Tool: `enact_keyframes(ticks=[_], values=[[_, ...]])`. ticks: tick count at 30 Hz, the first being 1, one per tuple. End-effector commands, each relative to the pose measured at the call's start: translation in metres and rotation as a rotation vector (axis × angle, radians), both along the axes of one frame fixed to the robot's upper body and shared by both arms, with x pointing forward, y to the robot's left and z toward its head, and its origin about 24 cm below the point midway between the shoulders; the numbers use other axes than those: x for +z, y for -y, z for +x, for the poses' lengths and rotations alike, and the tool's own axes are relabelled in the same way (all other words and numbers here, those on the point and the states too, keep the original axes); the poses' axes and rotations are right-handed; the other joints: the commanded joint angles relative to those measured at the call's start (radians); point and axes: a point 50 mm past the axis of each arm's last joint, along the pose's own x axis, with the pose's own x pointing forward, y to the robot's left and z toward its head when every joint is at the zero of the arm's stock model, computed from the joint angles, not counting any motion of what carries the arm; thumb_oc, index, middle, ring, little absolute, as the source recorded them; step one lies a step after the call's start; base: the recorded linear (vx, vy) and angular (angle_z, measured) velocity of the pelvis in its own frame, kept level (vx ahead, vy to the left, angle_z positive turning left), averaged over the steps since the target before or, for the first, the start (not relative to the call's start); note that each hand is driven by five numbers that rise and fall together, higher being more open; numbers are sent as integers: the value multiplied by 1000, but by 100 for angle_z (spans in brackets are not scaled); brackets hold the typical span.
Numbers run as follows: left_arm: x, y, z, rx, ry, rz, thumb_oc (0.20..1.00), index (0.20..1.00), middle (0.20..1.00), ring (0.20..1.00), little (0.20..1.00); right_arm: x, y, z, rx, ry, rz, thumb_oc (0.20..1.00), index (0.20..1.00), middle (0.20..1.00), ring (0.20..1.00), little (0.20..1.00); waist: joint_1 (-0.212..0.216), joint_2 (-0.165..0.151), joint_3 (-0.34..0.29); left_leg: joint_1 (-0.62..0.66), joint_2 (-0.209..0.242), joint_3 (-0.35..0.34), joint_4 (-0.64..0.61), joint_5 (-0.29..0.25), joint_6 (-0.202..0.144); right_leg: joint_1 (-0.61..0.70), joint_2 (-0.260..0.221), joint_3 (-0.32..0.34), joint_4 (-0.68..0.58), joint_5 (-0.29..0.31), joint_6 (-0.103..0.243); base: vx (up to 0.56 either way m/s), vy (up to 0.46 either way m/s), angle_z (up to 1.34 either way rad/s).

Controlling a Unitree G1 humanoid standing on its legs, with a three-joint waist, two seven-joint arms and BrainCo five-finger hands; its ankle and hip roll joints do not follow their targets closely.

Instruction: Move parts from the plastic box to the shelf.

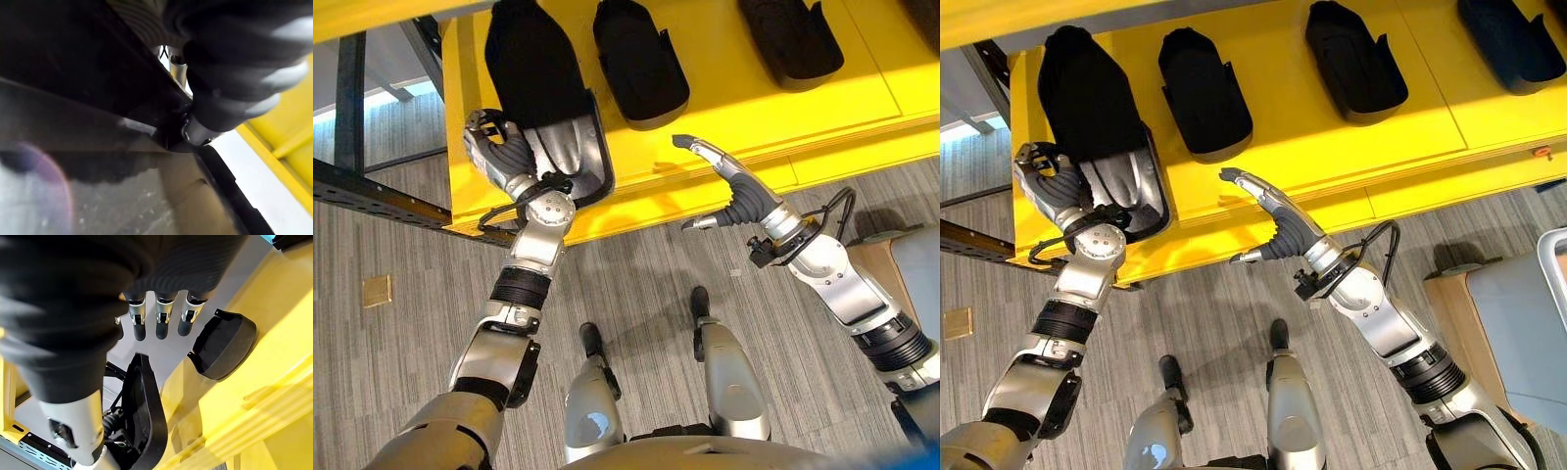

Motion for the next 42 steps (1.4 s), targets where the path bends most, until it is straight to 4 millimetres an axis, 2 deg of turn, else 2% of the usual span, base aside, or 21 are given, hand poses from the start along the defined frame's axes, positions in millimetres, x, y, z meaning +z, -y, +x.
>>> enact_keyframes(ticks=[1,4,5,10,11,12,13,15,17,19,20,21,22,25,26,27,28,32,34,38,42], values=[[53,-34,-1,129,169,42,200,200,200,200,200,36,-7,-19,106,137,63,1000,1000,1000,1000,1000,-25,-38,-41,-13,40,23,107,-30,-17,-19,-4,55,67,-43,46,-26,43,-7],[63,-49,1,176,153,46,200,200,200,200,200,43,-7,-19,110,149,60,1000,1000,1000,1000,1000,-36,-41,-30,-30,38,27,121,-37,-17,-44,-2,66,80,-43,47,-9,38,-8],[82,-70,0,255,128,41,200,200,200,200,200,50,-5,-22,117,162,44,1000,1000,1000,1000,1000,-60,-47,-10,-46,35,34,141,-51,-18,-69,3,83,97,-49,48,12,68,-6],[109,-97,-5,355,110,75,200,200,200,200,200,60,0,-26,125,202,30,1000,1000,1000,1000,1000,-92,-55,7,-76,30,51,158,-64,-14,-116,8,104,107,-43,50,19,27,-15],[119,-101,-7,377,107,110,200,200,200,200,200,61,2,-30,131,208,34,1000,1000,1000,1000,1000,-99,-61,11,-86,31,63,159,-64,-16,-121,10,87,104,-44,47,33,-56,-16],[120,-105,-11,413,112,125,200,200,200,200,200,64,2,-32,157,223,19,1000,1000,1000,1000,1000,-89,-66,21,-75,42,96,155,-57,-22,-132,3,24,100,-32,48,144,-9,-23],[112,-116,-19,451,99,123,200,200,200,200,200,65,-2,-35,211,226,-24,1000,1000,1000,1000,1000,-69,-59,29,-45,61,135,157,-72,-37,-119,-14,-41,117,-64,60,178,-7,-36],[99,-124,-27,484,81,136,200,200,200,200,200,60,-3,-39,251,201,-46,1000,1000,1000,1000,1000,-60,-57,15,-18,75,161,156,-79,-27,-116,-31,-54,157,-86,56,170,-95,-120],[95,-125,-27,478,59,137,200,200,200,200,200,55,-3,-40,246,180,-49,1000,1000,1000,1000,1000,-59,-52,14,-41,97,169,237,-37,-47,-96,-27,-75,172,-111,35,97,-172,-49],[95,-125,-27,478,54,140,200,200,200,200,200,54,-4,-40,244,179,-53,1000,1000,1000,1000,1000,-61,-50,14,-50,104,167,255,-32,-51,-92,-25,-82,175,-116,30,68,-76,35],[97,-126,-26,467,41,136,200,200,200,200,200,51,-5,-39,231,175,-62,1000,1000,1000,1000,1000,-48,-40,22,-75,94,137,240,2,-48,-76,-22,-86,197,-135,23,22,65,50],[99,-125,-25,467,45,137,200,200,200,200,200,52,-8,-38,222,178,-59,1000,1000,1000,1000,1000,-38,-35,27,-90,89,128,158,52,-39,-85,-17,-88,198,-120,17,36,151,51],[99,-125,-25,465,52,137,200,200,200,200,200,53,-8,-37,205,181,-57,1000,1000,1000,1000,1000,-34,-31,28,-95,91,123,106,83,-48,-81,-16,-86,198,-129,17,-16,234,39],[99,-126,-25,463,64,108,200,200,200,200,200,52,-9,-33,175,192,-56,1000,1000,1000,1000,1000,-22,-21,34,-119,94,67,66,142,-57,-71,-8,-65,207,-151,6,39,220,17],[98,-127,-24,460,70,97,200,200,200,200,200,52,-8,-30,156,194,-48,1000,1000,1000,1000,1000,-22,-21,34,-122,82,80,84,84,-38,-71,-22,-62,215,-156,7,27,217,-20],[94,-120,-23,468,84,97,200,200,200,200,200,50,-6,-30,137,179,-16,1000,1000,1000,1000,1000,-12,-23,28,-133,49,76,112,33,-15,-73,-33,-57,201,-140,20,19,167,-31],[94,-118,-22,470,87,87,200,200,200,200,200,49,-5,-30,135,175,-7,1000,1000,1000,1000,1000,-7,-25,26,-138,36,75,118,23,-9,-72,-35,-58,186,-130,27,1,87,-38],[89,-115,-23,505,87,74,200,200,200,200,200,45,-6,-34,145,163,-2,1000,1000,1000,1000,1000,13,-32,25,-149,13,64,114,18,-6,-57,-44,-67,136,-103,44,1,20,14],[84,-122,-28,517,70,79,200,200,200,200,200,42,-7,-31,131,159,2,1000,1000,1000,1000,1000,38,-37,28,-153,11,56,108,22,-6,-47,-51,-79,123,-96,49,0,-38,8],[77,-131,-33,512,18,122,200,200,200,200,200,41,-10,-29,116,161,-1,1000,1000,1000,1000,1000,62,-44,32,-152,18,44,105,27,-11,-34,-51,-93,126,-101,47,30,-38,18],[83,-135,-34,511,-3,187,200,200,200,200,200,42,-9,-26,102,162,-15,1000,1000,1000,1000,1000,62,-43,32,-154,26,43,115,23,-13,-33,-46,-95,126,-104,40,61,24,10]])
